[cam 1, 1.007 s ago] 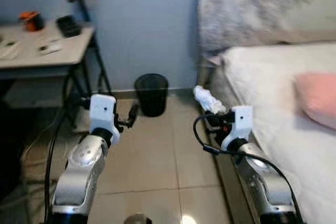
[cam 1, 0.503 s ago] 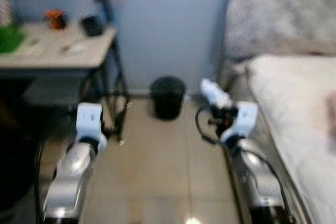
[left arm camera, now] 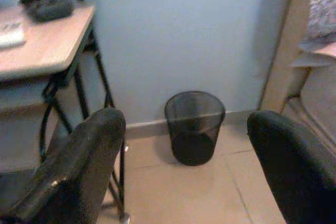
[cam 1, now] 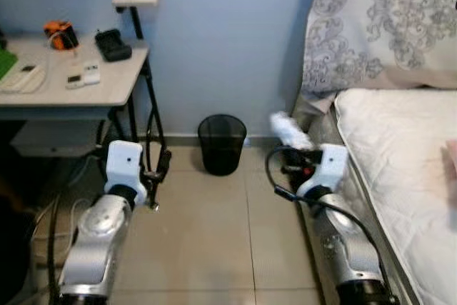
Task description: Clean up the room
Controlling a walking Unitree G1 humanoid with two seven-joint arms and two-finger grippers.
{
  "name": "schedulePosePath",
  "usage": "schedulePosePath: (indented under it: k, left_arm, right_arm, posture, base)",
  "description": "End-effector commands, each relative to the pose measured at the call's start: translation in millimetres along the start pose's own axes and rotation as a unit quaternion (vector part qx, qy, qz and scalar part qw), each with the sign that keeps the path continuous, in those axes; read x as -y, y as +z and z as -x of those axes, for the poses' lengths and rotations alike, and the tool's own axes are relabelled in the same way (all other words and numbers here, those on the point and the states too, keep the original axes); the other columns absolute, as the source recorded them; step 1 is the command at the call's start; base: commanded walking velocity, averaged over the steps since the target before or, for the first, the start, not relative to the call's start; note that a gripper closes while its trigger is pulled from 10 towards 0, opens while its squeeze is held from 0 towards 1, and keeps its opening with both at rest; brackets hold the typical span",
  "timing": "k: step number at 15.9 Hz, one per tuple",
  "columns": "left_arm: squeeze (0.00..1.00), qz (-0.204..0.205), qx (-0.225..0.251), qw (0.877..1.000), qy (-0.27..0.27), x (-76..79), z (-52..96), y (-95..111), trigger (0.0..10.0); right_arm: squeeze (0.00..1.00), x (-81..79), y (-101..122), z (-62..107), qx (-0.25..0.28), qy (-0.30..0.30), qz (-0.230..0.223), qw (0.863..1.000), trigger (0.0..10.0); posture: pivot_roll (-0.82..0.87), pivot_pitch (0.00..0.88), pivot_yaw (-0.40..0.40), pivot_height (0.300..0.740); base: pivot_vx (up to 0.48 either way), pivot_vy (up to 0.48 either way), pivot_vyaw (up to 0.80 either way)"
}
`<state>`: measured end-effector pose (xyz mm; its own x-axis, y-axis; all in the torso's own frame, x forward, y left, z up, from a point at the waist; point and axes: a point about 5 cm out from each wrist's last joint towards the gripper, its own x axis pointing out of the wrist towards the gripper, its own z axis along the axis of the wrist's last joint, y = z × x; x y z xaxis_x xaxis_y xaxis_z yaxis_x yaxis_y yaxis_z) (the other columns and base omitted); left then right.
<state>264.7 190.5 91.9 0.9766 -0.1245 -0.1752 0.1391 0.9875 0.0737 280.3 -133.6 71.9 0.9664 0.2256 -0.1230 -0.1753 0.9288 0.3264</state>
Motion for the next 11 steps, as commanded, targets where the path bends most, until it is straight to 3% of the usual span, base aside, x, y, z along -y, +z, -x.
schedulePosePath:
  k: [1,11]
  left_arm:
    - [0.0,0.009,0.005,1.0,-0.024,12.4,-0.9,3.2,10.0]
    - [0.0,0.016,-0.001,1.0,-0.014,15.2,3.9,-0.5,10.0]
  right_arm:
    - [0.0,12.9,2.4,5.0,0.001,-0.019,0.007,1.0,10.0]
    - [0.0,10.5,-3.5,7.8,-0.008,-0.011,0.011,1.0,10.0]
  posture:
    - [-0.02,0.0,-0.011,0.74]
    - [0.0,0.0,0.0,0.74]
  base:
    - [0.375,0.0,0.0]
    - [0.391,0.0,0.0]
